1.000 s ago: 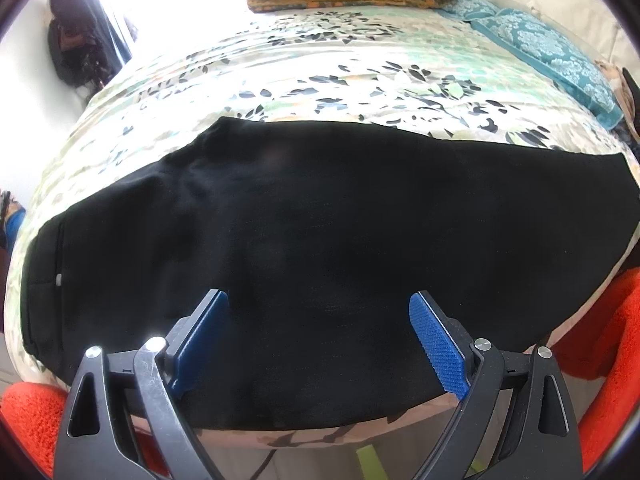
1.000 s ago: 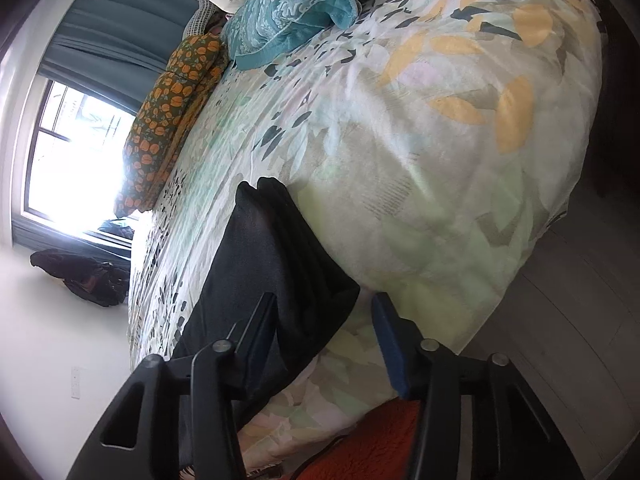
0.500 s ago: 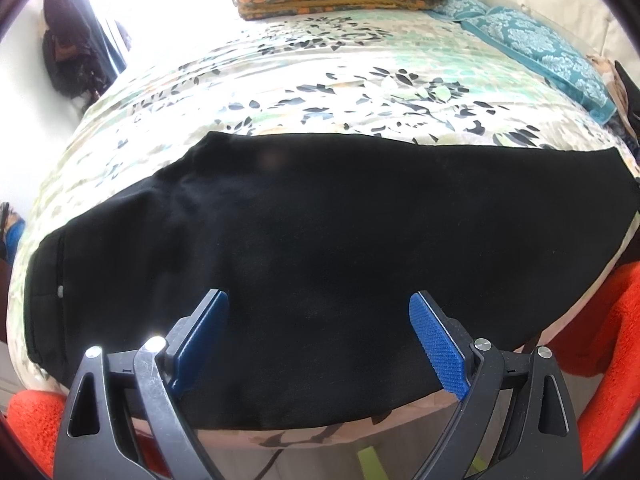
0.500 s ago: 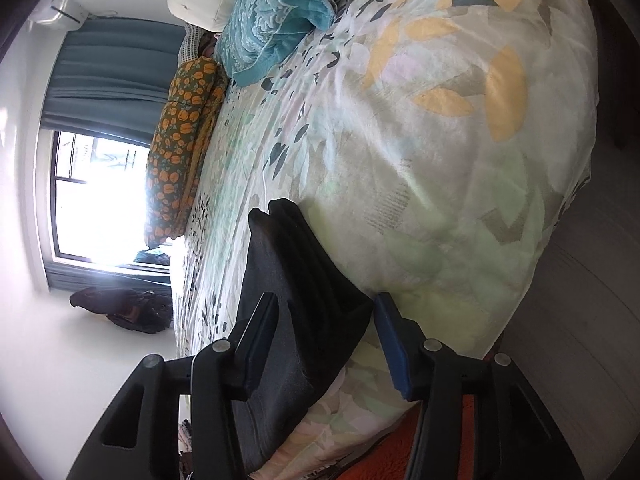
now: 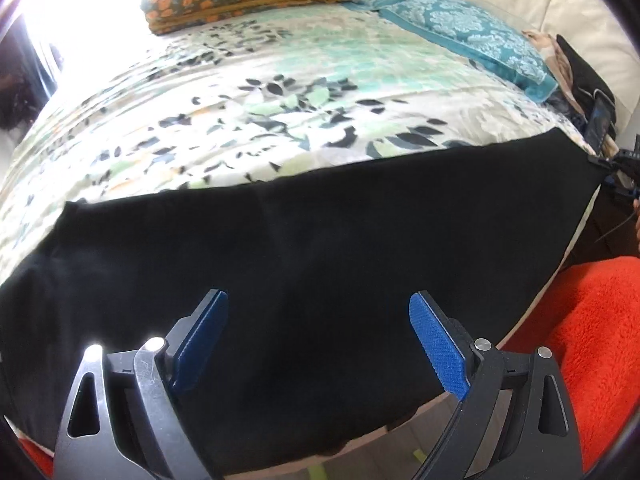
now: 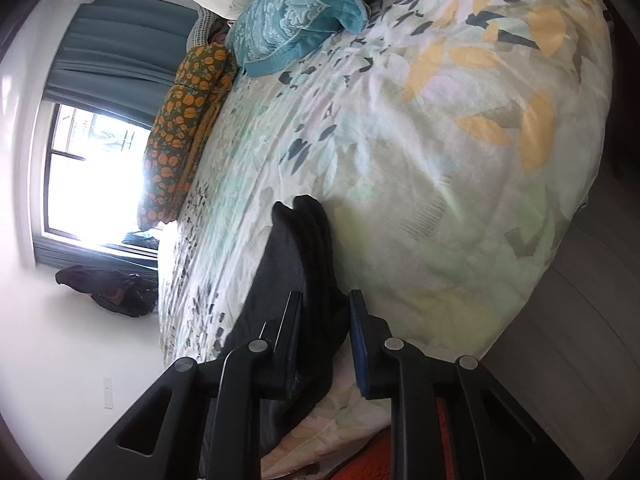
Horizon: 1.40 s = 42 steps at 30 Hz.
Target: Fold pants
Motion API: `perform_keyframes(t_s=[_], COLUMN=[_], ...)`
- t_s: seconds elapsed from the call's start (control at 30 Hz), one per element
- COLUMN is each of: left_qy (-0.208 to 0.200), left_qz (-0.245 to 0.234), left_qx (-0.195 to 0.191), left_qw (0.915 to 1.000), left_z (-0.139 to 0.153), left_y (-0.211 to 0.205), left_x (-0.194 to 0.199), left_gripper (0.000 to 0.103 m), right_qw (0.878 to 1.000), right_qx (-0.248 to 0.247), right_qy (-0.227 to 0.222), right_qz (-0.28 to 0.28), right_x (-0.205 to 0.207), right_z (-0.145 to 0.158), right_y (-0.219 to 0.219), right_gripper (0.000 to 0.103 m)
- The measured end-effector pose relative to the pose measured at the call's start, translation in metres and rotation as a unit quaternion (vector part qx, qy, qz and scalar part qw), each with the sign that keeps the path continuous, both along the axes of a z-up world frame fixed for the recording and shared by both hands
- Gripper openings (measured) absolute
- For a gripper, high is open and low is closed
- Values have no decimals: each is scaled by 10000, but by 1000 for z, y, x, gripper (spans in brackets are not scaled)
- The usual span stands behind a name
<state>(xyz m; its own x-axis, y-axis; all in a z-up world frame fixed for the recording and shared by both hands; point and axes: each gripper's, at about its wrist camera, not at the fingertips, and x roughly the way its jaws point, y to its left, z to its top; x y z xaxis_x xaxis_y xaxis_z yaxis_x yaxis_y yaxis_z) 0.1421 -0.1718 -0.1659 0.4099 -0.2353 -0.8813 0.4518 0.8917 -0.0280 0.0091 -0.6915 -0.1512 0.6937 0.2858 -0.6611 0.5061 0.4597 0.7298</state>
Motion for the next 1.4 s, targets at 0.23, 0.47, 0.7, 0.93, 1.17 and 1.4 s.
perform_keyframes(t_s=[0.23, 0.47, 0.7, 0.93, 1.17, 1.4], left_qy=[553, 314, 477, 209, 105, 314], left_qz=[284, 1215, 2028, 1960, 278, -131], left_qx=[-395, -874, -1005, -1432, -1821, -1242], left_qw=[9973, 9882, 9729, 9699, 9828, 9917], left_z=[-12, 21, -3, 16, 38, 20], left_y=[5, 106, 187, 211, 135, 78], left_x=[17, 28, 13, 9, -13, -13], left_gripper=[93, 93, 93, 93, 91, 40], right_qw=[9967, 9795, 9595, 9041, 9130, 9286], right_qx=[144, 521, 308, -1054, -2225, -2200], right_qy=[-642, -1207, -590, -375, -646, -758], right_qz=[474, 1524, 2737, 4123, 3359, 2891], right_x=[19, 55, 95, 80, 26, 24], right_z=[49, 77, 11, 14, 57, 60], right_y=[51, 200, 404, 475, 410, 381], right_gripper=[21, 21, 21, 46, 49, 49])
